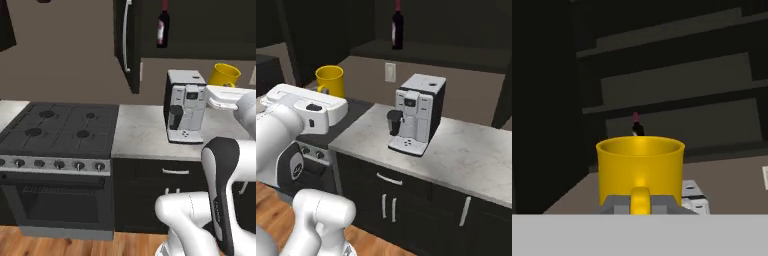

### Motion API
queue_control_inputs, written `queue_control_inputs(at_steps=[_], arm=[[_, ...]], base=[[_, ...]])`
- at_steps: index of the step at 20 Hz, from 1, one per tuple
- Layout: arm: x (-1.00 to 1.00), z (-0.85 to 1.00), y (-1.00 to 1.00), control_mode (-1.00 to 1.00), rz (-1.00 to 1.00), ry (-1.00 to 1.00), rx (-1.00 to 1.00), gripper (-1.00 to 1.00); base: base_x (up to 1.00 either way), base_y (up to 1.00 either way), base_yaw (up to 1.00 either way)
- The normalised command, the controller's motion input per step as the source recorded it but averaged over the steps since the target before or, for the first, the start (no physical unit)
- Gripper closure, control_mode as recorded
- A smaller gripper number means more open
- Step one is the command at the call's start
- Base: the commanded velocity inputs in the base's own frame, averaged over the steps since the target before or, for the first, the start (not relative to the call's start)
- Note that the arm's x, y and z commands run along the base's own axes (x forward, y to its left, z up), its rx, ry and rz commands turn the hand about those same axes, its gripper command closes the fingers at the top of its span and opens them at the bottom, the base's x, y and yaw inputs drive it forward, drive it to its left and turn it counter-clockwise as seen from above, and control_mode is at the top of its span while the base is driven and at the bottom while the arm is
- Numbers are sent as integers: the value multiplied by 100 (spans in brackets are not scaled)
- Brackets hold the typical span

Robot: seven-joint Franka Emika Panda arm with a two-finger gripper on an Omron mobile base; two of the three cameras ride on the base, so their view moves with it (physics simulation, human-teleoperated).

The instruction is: Open the cabinet directly in front. Then move the wine and the mug to the dining counter with the candle on it.

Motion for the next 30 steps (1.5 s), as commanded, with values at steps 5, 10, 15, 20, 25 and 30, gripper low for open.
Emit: queue_control_inputs(at_steps=[5, 10, 15, 20, 25, 30], arm=[[0, 0, 0, 100, 0, 0, 0, 100], [0, 0, 0, 100, 0, 0, 0, 100], [0, 0, 0, 100, 0, 0, 0, 100], [0, 0, 0, 100, 0, 0, 0, 100], [0, 0, 0, 100, 0, 0, 0, 100], [0, 0, 0, 100, 0, 0, 0, 100]], base=[[-36, 0, 85], [-10, 0, 94], [-6, 0, 95], [-4, 0, 95], [-4, 0, 94], [-5, 0, 96]])
